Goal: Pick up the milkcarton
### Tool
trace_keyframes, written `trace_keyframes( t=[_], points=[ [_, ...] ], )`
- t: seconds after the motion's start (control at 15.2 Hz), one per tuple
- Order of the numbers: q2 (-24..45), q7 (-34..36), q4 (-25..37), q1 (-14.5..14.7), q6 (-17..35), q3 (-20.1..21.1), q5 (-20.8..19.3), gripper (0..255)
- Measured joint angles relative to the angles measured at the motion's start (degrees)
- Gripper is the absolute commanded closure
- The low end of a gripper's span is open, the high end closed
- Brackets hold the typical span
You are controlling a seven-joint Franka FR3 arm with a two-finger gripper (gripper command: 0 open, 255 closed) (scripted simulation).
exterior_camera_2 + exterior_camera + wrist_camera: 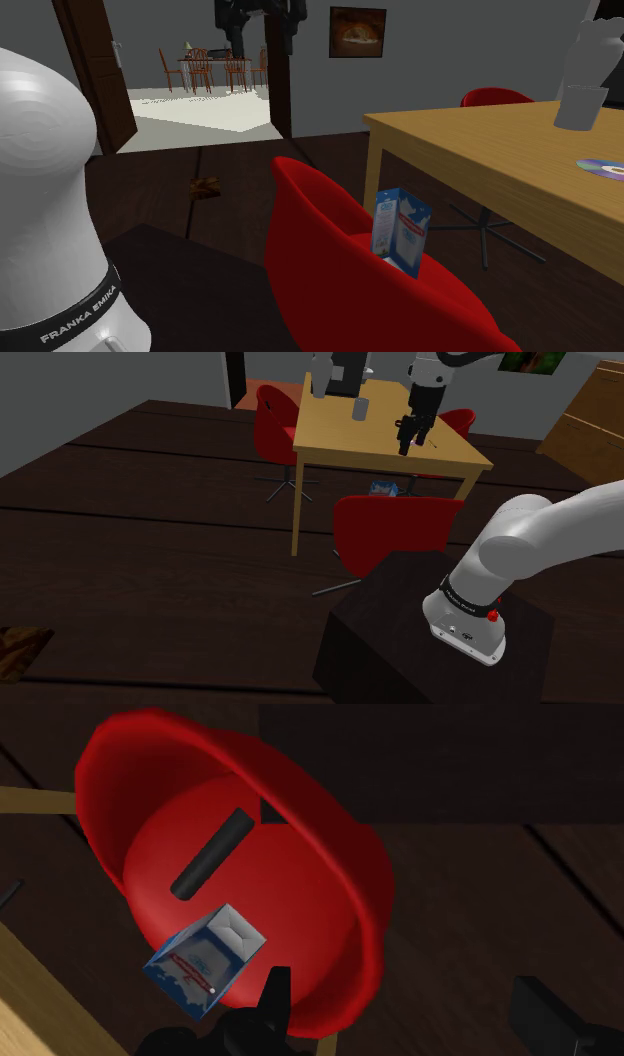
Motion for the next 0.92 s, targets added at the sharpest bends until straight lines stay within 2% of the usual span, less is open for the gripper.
trace_keyframes(
  t=[0.13, 0.46, 0.92],
  points=[
    [0.53, -3.93, -2.1, -0.22, 3.22, -2.72, -1.63, 0],
    [6.93, -13.57, -4.35, 0.04, 13.36, -9.8, -4.67, 0],
    [19.7, -28.33, -3.07, 2.13, 26.68, -19.61, -4.61, 0]
  ],
)
